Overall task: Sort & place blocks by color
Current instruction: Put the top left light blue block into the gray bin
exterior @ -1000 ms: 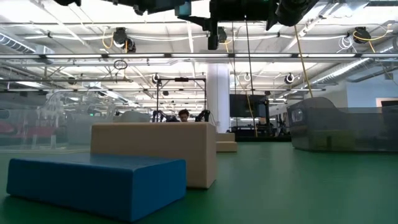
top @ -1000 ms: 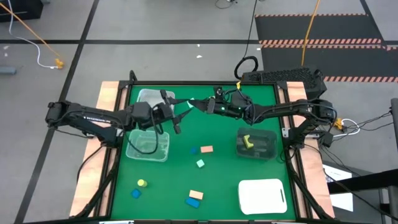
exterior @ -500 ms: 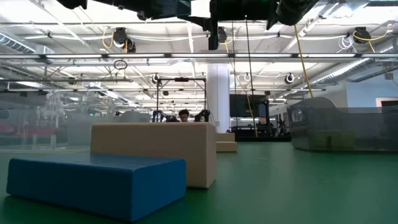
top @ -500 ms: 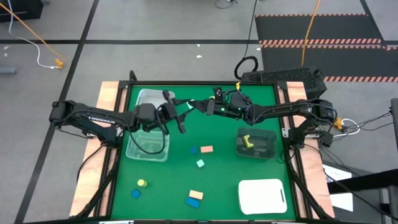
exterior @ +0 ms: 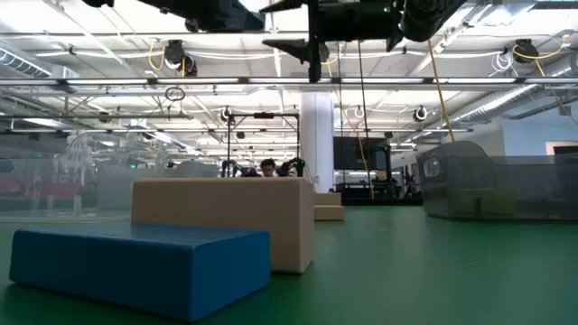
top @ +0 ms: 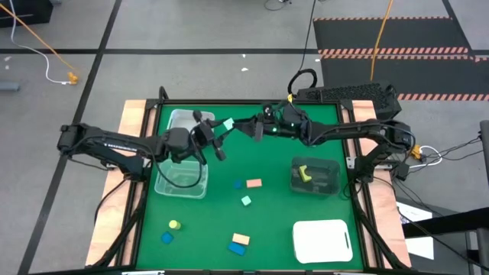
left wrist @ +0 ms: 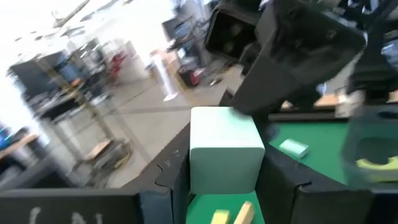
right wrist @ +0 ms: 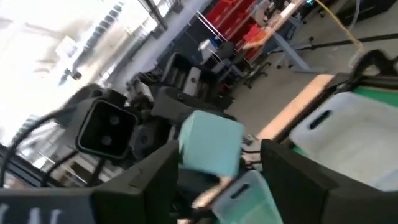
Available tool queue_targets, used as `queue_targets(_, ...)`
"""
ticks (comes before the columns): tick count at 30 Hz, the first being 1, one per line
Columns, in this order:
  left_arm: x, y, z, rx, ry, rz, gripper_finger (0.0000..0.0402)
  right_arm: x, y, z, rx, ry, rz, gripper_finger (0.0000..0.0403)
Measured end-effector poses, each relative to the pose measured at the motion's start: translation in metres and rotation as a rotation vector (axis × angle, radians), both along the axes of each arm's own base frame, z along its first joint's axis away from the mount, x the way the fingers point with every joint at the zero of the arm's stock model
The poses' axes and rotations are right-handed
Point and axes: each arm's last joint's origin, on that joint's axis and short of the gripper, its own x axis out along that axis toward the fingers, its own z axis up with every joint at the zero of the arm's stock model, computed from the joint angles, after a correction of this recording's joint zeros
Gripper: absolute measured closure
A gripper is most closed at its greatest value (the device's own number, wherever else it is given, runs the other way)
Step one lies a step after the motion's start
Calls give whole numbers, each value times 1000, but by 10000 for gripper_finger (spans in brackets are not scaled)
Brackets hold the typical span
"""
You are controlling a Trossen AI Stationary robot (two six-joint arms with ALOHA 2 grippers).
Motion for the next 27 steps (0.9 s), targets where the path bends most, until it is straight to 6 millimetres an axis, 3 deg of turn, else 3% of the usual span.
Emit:
queue_targets(4, -11, 2, 1, -44, 39, 62, 267, -12, -15, -2, -14, 111, -2, 161)
queue_targets(9, -28, 6, -4, -195, 89, 105, 267, -38, -26, -8, -31, 371, -48, 150)
queue_targets(14, -44, 20, -21, -373, 184, 238, 267, -70, -27, -13, -98, 676, -205, 149)
queue_targets(18, -57, 38, -41, -479, 359, 340, 267, -89, -26, -14, -164, 855, -332, 149)
queue_targets(21, -64, 53, -55, -585, 459, 415, 267, -92, -24, -15, -201, 894, -317, 149)
queue_targets(27, -66, 85, -77, -730, 556, 485, 267, -76, -22, -28, -262, 916, -267, 149)
